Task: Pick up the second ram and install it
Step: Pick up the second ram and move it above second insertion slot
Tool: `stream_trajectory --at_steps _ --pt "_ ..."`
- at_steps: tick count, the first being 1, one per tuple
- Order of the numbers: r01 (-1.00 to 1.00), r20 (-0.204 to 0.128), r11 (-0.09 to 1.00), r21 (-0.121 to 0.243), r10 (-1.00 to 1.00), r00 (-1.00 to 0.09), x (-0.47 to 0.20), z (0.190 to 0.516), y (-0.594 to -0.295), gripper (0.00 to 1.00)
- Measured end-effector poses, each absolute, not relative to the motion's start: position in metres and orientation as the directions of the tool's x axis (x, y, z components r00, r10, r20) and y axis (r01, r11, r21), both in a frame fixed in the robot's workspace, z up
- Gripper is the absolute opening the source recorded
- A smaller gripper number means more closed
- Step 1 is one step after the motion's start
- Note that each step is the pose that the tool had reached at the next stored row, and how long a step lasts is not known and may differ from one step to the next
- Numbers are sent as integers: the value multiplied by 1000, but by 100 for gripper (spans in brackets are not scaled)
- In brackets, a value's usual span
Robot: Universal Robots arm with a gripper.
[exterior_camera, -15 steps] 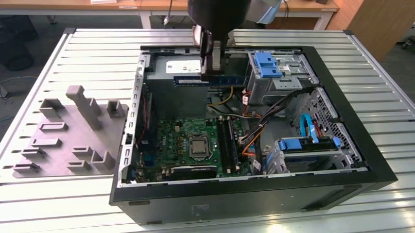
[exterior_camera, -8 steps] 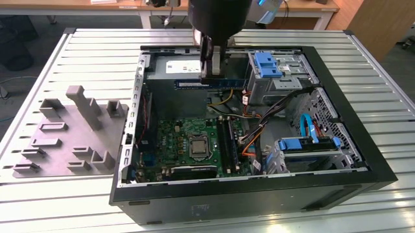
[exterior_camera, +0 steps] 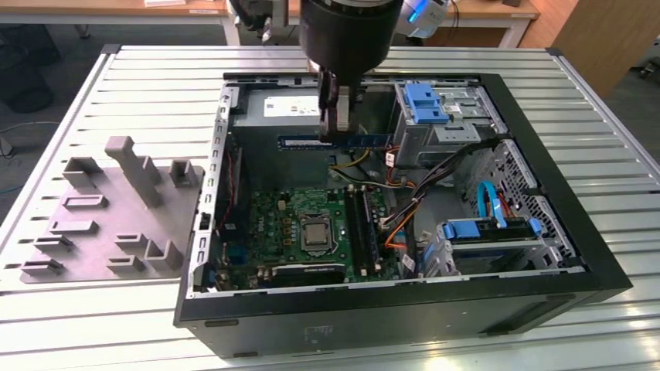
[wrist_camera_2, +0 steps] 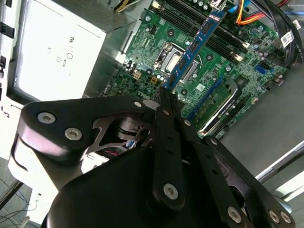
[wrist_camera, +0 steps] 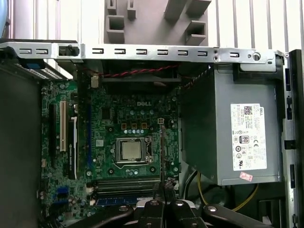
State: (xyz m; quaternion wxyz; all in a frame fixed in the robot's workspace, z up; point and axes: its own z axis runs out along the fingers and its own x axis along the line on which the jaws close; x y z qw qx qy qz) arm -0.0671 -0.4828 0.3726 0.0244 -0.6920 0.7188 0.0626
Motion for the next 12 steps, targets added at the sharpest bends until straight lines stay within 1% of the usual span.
stream_trajectory --at_steps 12 --pt "-998 -122 35 56 -992 -41 -67 361 -495 12"
